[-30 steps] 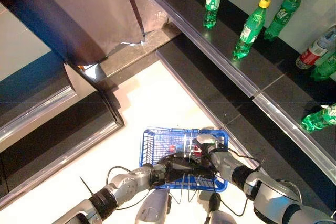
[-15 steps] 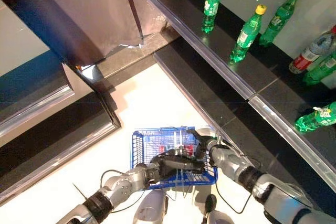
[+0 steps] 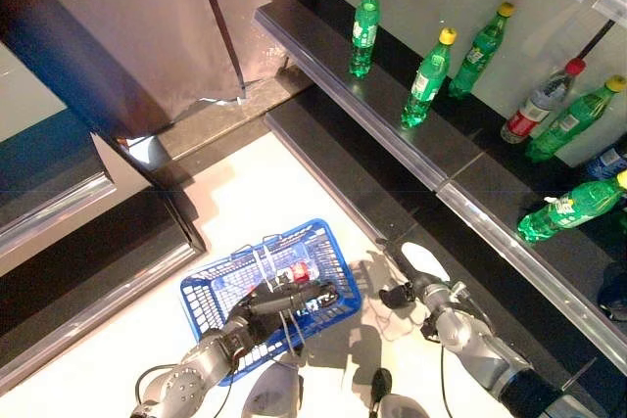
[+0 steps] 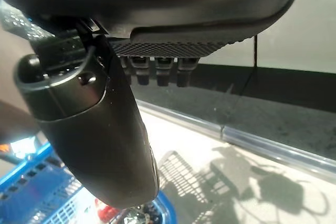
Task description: Pick up the drink and place into the basket.
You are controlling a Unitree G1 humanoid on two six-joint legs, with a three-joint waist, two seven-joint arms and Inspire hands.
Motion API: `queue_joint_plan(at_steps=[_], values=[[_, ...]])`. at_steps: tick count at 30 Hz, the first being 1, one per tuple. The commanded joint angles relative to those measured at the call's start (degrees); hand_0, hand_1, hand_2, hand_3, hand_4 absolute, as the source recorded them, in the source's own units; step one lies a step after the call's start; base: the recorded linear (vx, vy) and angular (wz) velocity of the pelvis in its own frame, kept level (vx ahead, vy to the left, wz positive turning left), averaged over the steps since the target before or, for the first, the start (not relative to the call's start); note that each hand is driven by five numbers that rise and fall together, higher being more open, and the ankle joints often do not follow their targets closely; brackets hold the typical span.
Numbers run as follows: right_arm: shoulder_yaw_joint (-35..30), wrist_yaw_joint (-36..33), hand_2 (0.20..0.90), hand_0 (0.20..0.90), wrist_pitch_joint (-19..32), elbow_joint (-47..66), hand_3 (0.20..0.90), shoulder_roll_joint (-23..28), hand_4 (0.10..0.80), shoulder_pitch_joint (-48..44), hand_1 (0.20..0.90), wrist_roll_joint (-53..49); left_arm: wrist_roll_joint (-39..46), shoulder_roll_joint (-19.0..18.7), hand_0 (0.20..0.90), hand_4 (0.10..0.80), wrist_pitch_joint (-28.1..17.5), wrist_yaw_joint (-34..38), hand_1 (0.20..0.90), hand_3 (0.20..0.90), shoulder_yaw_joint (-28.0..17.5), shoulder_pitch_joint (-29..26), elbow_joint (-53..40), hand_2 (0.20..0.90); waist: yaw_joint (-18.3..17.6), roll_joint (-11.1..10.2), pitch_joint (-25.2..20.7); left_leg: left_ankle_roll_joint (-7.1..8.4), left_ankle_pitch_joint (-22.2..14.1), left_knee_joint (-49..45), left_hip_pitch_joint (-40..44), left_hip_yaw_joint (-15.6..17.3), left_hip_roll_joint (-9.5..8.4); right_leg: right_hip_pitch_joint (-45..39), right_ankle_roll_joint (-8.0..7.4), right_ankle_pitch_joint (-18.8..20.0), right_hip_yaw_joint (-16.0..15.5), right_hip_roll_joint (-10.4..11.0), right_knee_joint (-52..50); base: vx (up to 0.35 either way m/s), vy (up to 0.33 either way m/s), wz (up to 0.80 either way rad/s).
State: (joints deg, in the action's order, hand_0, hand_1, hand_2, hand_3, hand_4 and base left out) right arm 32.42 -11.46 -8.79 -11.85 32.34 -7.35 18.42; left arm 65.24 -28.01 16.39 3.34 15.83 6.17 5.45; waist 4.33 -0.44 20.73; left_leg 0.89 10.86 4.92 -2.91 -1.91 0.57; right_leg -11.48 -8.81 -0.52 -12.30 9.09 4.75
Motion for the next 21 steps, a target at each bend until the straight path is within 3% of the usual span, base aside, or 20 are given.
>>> queue_joint_plan(at_steps=[1, 4, 10, 11, 13, 16, 19, 21], values=[[-0.1, -5.0, 0.9, 0.9, 5.1, 1.6, 0.9, 2.0, 0.8, 1.3, 0.9, -2.9, -3.8, 3.3, 0.3, 0.1, -10.8, -5.5, 0.3, 0.2, -0.2, 0.8, -14.0, 0.3, 1.1, 0.8, -12.4, 2.32, -9.7, 0.1, 7.7, 2.6, 2.79, 3.8, 0.12, 3.2, -0.3, 0.6, -0.6, -0.009, -0.031, -0.02], [-2.2, -3.9, 0.9, 0.9, 6.3, 0.3, 0.9, 0.1, 0.8, 4.3, 0.9, -8.3, -16.3, 3.1, 0.3, 0.1, -16.8, -3.5, 0.3, 0.2, -1.7, 1.6, -9.4, 0.3, 0.5, 0.3, -13.0, 2.6, -9.8, 0.1, 7.8, 3.1, 3.16, 3.6, -0.02, 3.1, -0.3, 0.5, -0.6, -0.01, -0.014, -0.02], [-5.9, 2.6, 0.9, 0.9, 8.0, -2.3, 0.9, -2.5, 0.8, 12.1, 0.9, -19.0, -17.9, 4.6, 0.3, 0.1, -16.2, -3.8, 0.3, 0.2, -3.9, 5.6, 3.9, 0.3, -1.0, -0.2, -13.8, 2.79, -9.8, 0.1, 8.2, 4.5, 3.74, 3.5, -0.18, 3.2, 0.1, 0.2, -0.7, -0.004, -0.004, -0.06], [-6.6, 3.5, 0.9, 0.9, 7.7, -3.6, 0.9, -3.7, 0.8, 13.7, 0.9, -22.6, -19.3, 5.2, 0.3, 0.1, -17.8, -4.9, 0.3, 0.2, -4.1, 6.5, 9.1, 0.3, -1.4, -0.3, -14.0, 2.81, -9.9, 0.1, 8.4, 4.9, 3.84, 3.5, -0.22, 3.1, 0.3, 0.2, -0.8, 0.001, -0.013, -0.14], [-6.7, 3.7, 0.9, 0.9, 7.8, -4.4, 0.9, -4.1, 0.8, 14.0, 0.9, -22.7, -19.7, 5.4, 0.3, 0.1, -18.5, -5.7, 0.3, 0.2, -4.2, 6.5, 10.9, 0.3, -1.5, -0.4, -14.0, 2.81, -9.9, 0.1, 8.5, 5.1, 3.87, 3.5, -0.22, 3.1, 0.3, 0.2, -0.8, 0.003, -0.01, -0.14], [-6.9, 5.9, 0.9, 0.9, 7.7, -10.1, 0.9, -6.3, 0.8, 14.5, 0.9, -27.6, -21.2, 7.4, 0.3, 0.1, -19.7, -6.5, 0.3, 0.2, -4.4, 5.1, 21.9, 0.3, -2.3, -0.6, -14.4, 2.94, -10.0, 0.1, 8.5, 5.9, 4.09, 3.6, -0.29, 3.2, 0.6, 0.3, -0.5, 0.0, -0.013, -0.13], [-6.0, 5.9, 0.9, 0.9, 10.1, -16.7, 0.9, -7.8, 0.8, 13.2, 0.9, -19.8, -21.4, 9.3, 0.3, 0.1, -20.4, -6.6, 0.3, 0.2, -4.4, 2.6, 30.4, 0.3, -2.9, -0.7, -14.8, 3.26, -10.1, 0.1, 8.4, 6.6, 4.44, 3.8, -0.48, 3.4, 1.0, 0.4, -0.3, -0.001, -0.01, -0.07], [-5.0, 7.7, 0.9, 0.9, 8.4, -19.7, 0.9, -8.2, 0.8, 12.5, 0.9, -23.3, -21.9, 9.9, 0.3, 0.1, -20.9, -6.6, 0.3, 0.2, -3.7, 1.1, 33.7, 0.3, -3.1, -0.8, -15.0, 3.4, -10.2, 0.1, 8.4, 6.9, 4.67, 4.0, -0.56, 3.5, 1.2, 0.5, -0.1, -0.01, -0.011, -0.08]])
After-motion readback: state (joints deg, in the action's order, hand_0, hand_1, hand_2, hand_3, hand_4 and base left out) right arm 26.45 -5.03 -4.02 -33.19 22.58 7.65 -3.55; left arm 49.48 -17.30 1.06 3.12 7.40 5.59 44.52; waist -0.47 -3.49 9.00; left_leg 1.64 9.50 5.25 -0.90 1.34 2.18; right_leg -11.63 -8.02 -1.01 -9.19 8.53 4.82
